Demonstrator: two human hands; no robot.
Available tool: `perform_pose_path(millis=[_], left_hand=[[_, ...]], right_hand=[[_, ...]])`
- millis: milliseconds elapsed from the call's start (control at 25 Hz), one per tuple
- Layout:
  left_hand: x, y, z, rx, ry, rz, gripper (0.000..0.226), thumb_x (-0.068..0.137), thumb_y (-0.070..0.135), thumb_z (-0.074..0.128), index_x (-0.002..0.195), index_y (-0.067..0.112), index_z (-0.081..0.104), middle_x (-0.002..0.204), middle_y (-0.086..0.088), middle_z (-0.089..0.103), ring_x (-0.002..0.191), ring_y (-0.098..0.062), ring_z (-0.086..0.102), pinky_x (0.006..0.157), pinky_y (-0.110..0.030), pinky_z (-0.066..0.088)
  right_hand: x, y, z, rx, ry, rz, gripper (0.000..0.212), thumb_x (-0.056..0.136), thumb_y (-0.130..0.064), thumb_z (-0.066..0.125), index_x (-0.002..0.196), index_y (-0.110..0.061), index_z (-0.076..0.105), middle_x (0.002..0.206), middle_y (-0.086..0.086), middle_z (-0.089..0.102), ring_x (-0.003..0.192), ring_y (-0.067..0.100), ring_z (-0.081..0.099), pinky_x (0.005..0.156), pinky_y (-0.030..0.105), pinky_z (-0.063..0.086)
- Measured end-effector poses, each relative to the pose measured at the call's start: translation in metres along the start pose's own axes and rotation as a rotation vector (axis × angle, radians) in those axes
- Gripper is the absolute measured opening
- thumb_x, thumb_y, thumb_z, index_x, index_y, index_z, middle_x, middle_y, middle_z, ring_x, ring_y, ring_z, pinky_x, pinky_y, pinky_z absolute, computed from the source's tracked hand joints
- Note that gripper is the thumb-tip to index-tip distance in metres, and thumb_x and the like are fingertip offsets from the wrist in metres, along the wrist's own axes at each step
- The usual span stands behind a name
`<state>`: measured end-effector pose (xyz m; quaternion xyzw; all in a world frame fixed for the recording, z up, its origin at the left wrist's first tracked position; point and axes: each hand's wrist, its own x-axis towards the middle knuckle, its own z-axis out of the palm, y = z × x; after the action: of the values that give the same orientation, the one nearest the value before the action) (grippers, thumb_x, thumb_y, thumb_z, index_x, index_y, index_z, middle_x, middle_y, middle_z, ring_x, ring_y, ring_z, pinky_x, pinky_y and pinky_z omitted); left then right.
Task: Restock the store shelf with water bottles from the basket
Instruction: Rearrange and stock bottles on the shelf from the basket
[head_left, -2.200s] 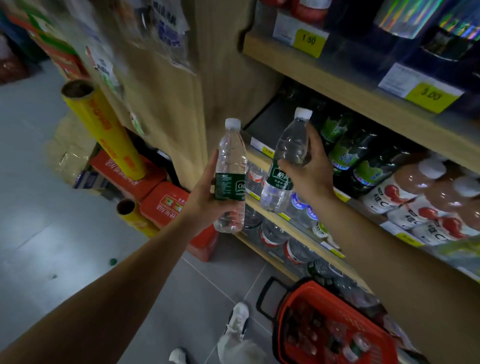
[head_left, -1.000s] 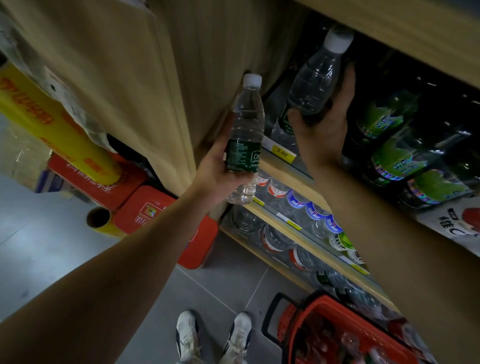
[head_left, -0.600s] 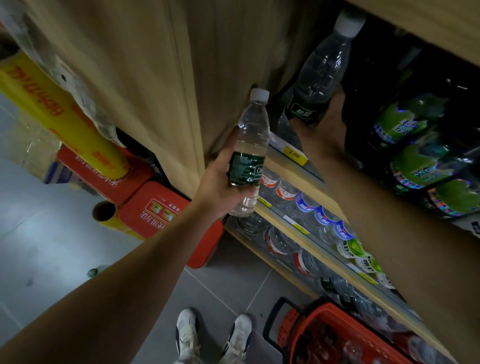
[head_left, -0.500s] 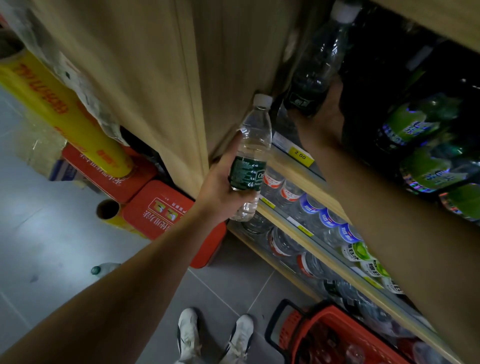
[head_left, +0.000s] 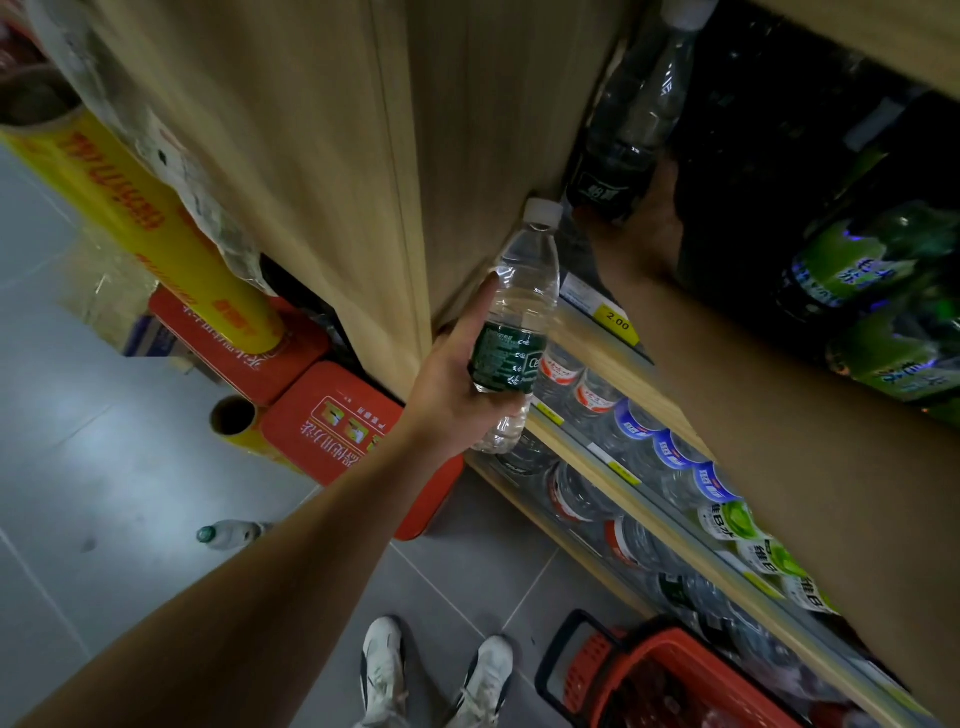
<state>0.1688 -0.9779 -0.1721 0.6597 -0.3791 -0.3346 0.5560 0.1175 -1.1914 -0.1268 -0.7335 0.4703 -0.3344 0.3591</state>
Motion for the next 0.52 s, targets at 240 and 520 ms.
perform_pose_path(millis=[240, 520], left_hand=[[-0.011, 0.011, 0.000, 0.036, 0.015, 0.062, 0.107, 0.071, -0.011, 0.077, 0.146, 0.041, 0.020, 0.114, 0.018, 0.067, 0.094, -0.007, 0.069, 0.084, -0.031, 0.057], [-0.016, 0.031, 0.017, 0.147, 0.000, 0.104, 0.112, 0.066, 0.009, 0.083, 0.154, 0.037, 0.019, 0.134, 0.005, 0.055, 0.118, -0.008, 0.059, 0.096, -0.039, 0.053]], right_hand=[[-0.024, -0.010, -0.026, -0.028, 0.045, -0.018, 0.086, 0.073, -0.045, 0.078, 0.145, -0.022, 0.036, 0.139, -0.002, 0.054, 0.126, 0.018, 0.052, 0.100, 0.024, 0.042], [-0.096, -0.010, -0.062, 0.182, -0.420, 0.069, 0.057, 0.075, -0.043, 0.076, 0.127, -0.033, 0.054, 0.113, -0.011, 0.068, 0.104, 0.002, 0.065, 0.087, 0.037, 0.057]])
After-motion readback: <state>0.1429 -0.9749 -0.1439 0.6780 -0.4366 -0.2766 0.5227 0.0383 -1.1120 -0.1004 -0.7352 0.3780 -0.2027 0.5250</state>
